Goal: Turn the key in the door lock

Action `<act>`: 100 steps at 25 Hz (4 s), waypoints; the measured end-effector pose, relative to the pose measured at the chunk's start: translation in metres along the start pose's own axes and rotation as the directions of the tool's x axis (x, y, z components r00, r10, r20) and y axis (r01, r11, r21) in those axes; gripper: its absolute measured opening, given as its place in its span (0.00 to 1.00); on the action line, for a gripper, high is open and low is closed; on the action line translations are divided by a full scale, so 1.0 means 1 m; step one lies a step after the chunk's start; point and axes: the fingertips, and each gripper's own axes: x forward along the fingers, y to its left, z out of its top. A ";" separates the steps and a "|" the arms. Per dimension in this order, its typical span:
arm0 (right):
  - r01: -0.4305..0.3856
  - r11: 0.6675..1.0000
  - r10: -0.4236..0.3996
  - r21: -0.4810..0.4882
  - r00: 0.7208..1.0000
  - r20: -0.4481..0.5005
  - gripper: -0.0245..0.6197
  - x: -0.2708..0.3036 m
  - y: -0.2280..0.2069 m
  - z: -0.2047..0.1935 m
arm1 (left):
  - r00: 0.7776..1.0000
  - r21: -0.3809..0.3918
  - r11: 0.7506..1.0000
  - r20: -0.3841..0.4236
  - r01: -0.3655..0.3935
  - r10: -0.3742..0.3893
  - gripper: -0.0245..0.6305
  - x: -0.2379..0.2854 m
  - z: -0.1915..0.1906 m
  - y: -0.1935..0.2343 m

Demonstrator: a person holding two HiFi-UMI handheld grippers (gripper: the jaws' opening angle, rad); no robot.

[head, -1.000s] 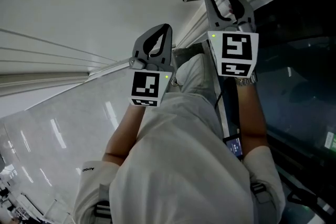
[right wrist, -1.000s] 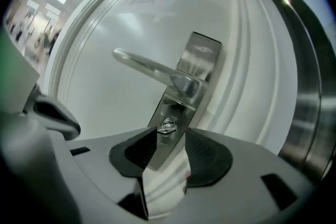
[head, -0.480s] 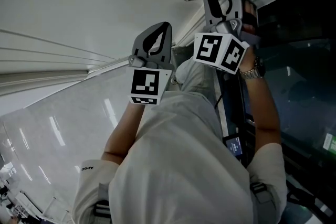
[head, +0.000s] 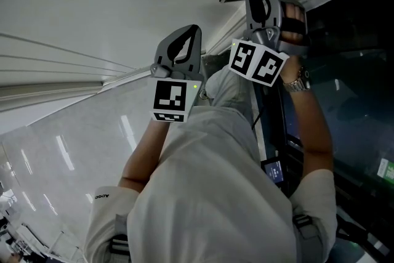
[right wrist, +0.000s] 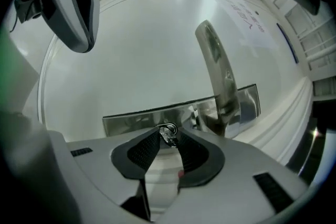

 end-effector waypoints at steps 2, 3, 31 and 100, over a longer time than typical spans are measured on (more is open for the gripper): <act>0.012 0.998 -0.012 -0.058 1.000 0.003 0.20 0.000 0.001 0.000 | 1.000 0.001 1.000 -0.003 0.004 -0.004 0.05 0.001 -0.001 -0.001; 0.017 0.995 -0.016 -0.094 1.000 0.006 0.20 0.000 0.001 -0.001 | 1.000 0.003 1.000 -0.005 0.007 -0.007 0.05 0.002 -0.001 -0.002; -0.044 0.879 0.046 0.475 0.999 0.006 0.05 0.000 -0.007 -0.005 | 0.999 0.002 0.999 -0.017 0.038 -0.038 0.05 0.010 -0.003 -0.019; 0.027 0.896 -0.037 0.443 0.999 0.014 0.28 -0.012 -0.011 -0.007 | 1.000 -0.020 1.000 -0.006 -0.015 0.015 0.05 0.000 -0.001 -0.002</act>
